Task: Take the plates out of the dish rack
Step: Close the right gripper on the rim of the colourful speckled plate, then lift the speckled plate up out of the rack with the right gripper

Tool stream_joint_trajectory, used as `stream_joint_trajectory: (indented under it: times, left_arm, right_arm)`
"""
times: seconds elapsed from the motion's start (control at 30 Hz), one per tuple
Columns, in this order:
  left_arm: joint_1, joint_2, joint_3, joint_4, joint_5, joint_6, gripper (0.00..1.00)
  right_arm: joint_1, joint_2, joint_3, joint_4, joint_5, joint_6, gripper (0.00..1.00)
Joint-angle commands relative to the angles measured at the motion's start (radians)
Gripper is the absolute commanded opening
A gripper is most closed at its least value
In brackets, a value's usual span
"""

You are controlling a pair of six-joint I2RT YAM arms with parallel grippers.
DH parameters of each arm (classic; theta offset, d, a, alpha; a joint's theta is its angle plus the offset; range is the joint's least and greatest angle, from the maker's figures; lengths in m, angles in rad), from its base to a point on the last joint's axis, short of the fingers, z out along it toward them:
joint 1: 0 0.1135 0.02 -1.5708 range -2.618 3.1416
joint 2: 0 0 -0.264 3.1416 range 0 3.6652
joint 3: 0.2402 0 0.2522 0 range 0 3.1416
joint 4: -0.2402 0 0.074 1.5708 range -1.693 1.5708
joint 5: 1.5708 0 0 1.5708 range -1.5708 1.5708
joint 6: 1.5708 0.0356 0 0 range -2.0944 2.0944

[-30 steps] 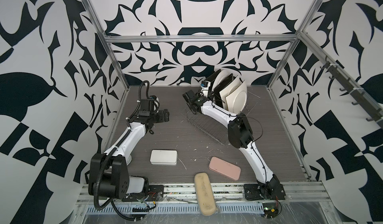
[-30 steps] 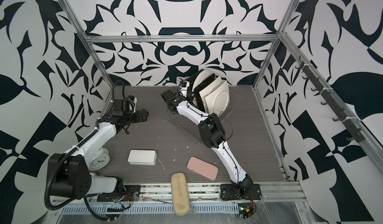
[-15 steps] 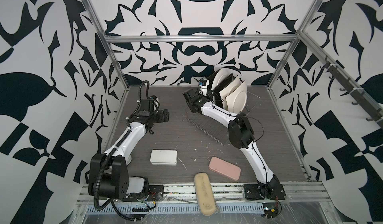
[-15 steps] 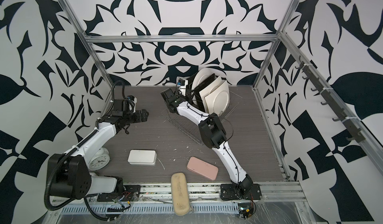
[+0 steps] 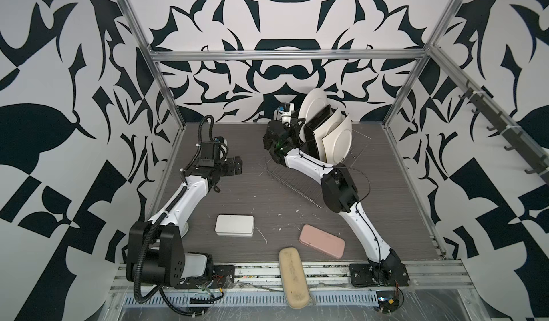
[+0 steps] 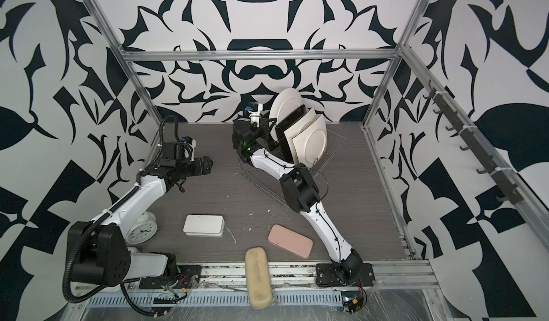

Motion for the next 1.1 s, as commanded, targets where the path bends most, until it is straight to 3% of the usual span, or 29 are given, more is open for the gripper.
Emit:
stream_joint_trajectory:
  times: [0.0,0.43,1.07]
  left_arm:
    - [0.004,-0.026,0.017,-0.027,-0.002,0.003,0.93]
    - [0.006,-0.040,0.017,-0.033,-0.001,0.003,0.93]
    - [0.005,-0.101,0.033,-0.060,0.010,-0.002,0.93]
  right_arm:
    - [0.064,0.024,0.158,0.433,-0.019,-0.282,0.00]
    - [0.077,-0.066,0.083,0.409,-0.053,-0.237,0.00]
    - [0.109,-0.106,0.180,0.485,-0.116,-0.409,0.00]
